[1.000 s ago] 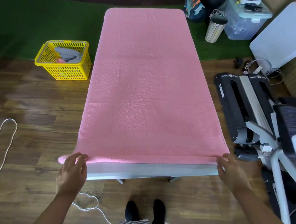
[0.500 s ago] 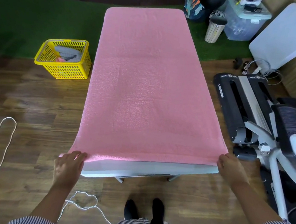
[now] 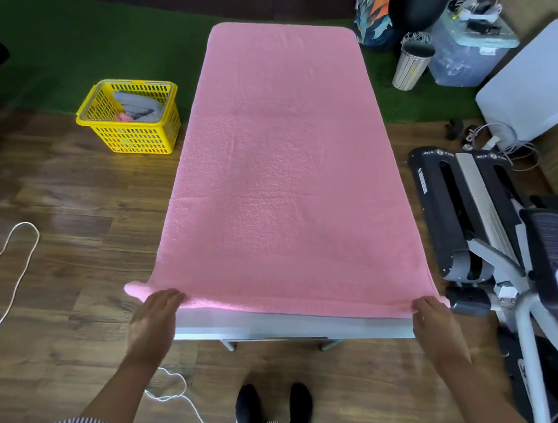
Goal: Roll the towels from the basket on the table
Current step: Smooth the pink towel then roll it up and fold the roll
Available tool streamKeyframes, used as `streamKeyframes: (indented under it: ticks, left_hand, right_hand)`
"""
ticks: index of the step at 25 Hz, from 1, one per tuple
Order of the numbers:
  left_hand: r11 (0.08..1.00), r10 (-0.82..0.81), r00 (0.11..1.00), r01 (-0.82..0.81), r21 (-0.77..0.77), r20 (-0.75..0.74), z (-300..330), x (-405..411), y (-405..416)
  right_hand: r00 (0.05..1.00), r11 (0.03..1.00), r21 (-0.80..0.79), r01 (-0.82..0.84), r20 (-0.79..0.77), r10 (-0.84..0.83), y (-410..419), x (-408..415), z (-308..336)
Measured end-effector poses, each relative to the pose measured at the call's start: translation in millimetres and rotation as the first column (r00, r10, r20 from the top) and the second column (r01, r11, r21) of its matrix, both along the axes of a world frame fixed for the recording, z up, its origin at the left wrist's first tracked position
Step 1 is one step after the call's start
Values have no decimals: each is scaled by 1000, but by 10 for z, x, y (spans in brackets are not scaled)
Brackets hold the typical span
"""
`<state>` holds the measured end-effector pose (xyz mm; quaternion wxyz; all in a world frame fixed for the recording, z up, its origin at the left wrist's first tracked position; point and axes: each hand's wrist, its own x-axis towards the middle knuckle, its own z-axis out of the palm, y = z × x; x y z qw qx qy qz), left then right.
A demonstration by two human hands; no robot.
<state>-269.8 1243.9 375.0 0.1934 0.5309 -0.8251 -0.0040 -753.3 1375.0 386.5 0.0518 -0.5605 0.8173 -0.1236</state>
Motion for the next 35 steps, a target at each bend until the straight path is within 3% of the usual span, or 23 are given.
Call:
streamKeyframes:
  ticks: [4, 8, 13, 15, 16, 18, 21, 23, 28, 32, 35]
  left_hand:
    - [998, -8, 1000, 6, 63, 24, -33, -20, 15]
    - [996, 10, 990, -22, 89, 140, -18, 2, -57]
    - [996, 0, 977, -20, 91, 213, 12, 70, -161]
    - [994, 40, 979, -58, 88, 198, 53, 11, -167]
    - [994, 55, 982, -71, 81, 178, 71, -31, -162]
    - [996, 49, 990, -57, 61, 135, 45, -85, -133]
    - [999, 17, 994, -22, 48, 105, 16, -140, -105]
    - [997, 37, 996, -42, 64, 82, 24, -180, -101]
    - [997, 47, 992, -54, 55, 119, -95, -196, -88]
    - [997, 47, 997, -50, 63, 59, -88, -212, -143]
    - [997, 12, 999, -15, 70, 36, -36, -203, -203]
  right_hand:
    - [997, 998, 53, -35, -67, 38, 64, 86, 17]
    - [997, 995, 68, 70, 20, -71, -5, 77, -41]
    - [998, 995, 79, 66, -25, -64, -159, 122, 14]
    - [988, 991, 129, -32, -143, 50, -225, 112, 38]
    - [987, 990, 142, -2, -161, 25, -265, 103, 37]
    - [988, 996, 71, 61, -148, -50, -258, 69, -33]
    - [977, 992, -42, -122, -181, 113, -167, 87, -116]
    - [973, 982, -100, -161, -180, 141, -166, 42, -150]
    - [962, 977, -82, -196, -211, 175, -216, -71, -204]
    - [976, 979, -93, -183, -140, 169, -307, -37, -57]
    - [977, 985, -17, -172, -134, 168, -295, -91, -57]
